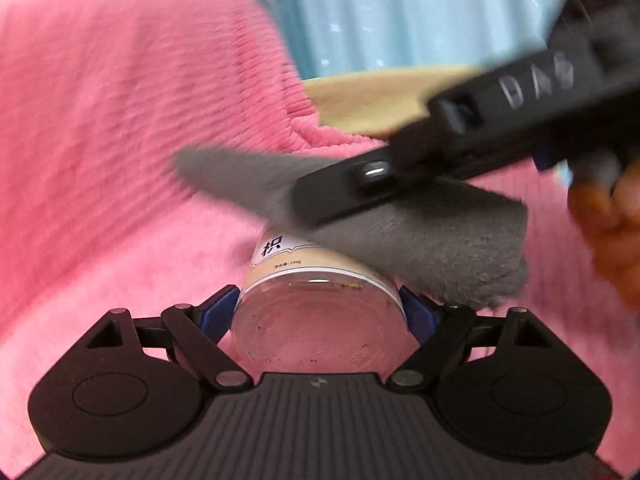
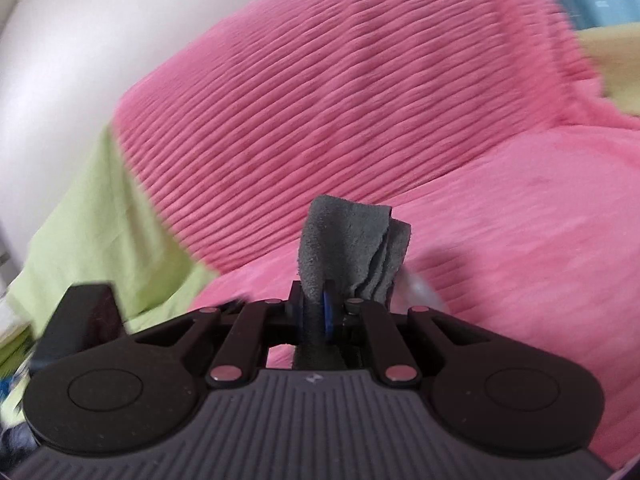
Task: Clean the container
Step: 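Sweep the cloth over the jar's labelled side with the right gripper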
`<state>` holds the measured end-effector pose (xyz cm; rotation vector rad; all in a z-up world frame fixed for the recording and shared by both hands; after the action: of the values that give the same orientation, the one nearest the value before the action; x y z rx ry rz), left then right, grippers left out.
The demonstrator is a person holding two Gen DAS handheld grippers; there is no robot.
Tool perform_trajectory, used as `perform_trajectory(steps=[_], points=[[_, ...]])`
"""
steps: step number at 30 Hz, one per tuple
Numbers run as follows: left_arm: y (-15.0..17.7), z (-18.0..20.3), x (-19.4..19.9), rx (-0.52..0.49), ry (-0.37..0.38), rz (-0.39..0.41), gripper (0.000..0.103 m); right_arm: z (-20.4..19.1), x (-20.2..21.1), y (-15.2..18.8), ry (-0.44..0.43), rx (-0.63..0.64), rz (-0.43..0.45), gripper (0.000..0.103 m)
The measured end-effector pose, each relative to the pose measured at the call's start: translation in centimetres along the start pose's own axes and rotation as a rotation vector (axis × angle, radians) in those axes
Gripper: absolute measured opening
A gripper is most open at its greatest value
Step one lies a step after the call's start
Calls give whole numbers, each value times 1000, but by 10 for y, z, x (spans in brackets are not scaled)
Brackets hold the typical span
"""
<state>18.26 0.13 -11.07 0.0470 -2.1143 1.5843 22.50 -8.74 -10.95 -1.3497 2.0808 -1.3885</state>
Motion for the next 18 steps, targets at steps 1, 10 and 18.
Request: perform_trajectory(steps=[1,10,18], points=[[0,3,0,-39,-8,2,85,-4,-1,1,-12,21,-9,7],[-1,15,0,-156,-25,18,85,21,7,-8,71,-63,48,7],[1,16,3,-161,-27,18,85,18,2,-8,71,-18,40,6]])
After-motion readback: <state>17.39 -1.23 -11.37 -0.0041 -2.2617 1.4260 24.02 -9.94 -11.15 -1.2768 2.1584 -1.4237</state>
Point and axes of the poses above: each gripper's, at about its wrist camera, not at the fingertips, and x roughly against the way its jaws point, z to its right, y to its underside, the point moved 9 cm from there along -x, roughly the way its jaws point, and after that the axes turned 5 degrees about z, right-handed, at the moved point
